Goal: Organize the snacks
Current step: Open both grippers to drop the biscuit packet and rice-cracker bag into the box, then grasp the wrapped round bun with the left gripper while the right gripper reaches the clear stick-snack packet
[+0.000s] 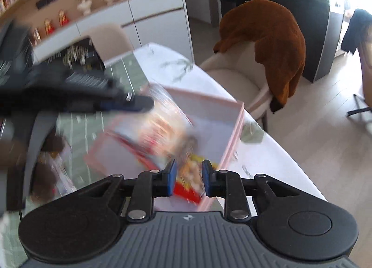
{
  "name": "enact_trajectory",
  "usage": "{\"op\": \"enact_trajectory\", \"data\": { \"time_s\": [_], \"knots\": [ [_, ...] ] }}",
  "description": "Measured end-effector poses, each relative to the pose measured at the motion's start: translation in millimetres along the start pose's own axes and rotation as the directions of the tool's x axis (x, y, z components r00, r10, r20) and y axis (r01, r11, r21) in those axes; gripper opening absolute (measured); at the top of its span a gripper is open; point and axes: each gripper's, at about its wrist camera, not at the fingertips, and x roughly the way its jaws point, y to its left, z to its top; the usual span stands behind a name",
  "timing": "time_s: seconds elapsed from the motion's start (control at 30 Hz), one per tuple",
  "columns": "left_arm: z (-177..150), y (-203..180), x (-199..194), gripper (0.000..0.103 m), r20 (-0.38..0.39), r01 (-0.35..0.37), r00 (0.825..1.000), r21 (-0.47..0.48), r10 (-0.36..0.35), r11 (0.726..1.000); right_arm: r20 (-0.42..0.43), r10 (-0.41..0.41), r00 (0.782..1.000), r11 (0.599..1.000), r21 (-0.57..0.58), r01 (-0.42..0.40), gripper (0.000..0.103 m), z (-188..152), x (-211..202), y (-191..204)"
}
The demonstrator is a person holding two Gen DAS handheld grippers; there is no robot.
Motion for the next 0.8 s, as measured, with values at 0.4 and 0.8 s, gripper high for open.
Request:
{"op": "enact_trajectory", "data": {
  "time_s": [0.4, 0.8],
  "knots": [
    [-85, 125, -135, 0.024, 0.012, -0.293, 0.955, -0.099, 0.295, 0.951, -0.074, 0.086, 0.993, 0.966, -0.239, -0.102, 0.056, -54, 14, 98],
    [-144, 172, -213, 0.024, -0.029, -0.335, 0.941, -0.249, 0.338, 0.909, -0.228, 0.167, 0.959, 0.902, -0.358, -0.242, 0.067, -76, 83, 231]
  ]
}}
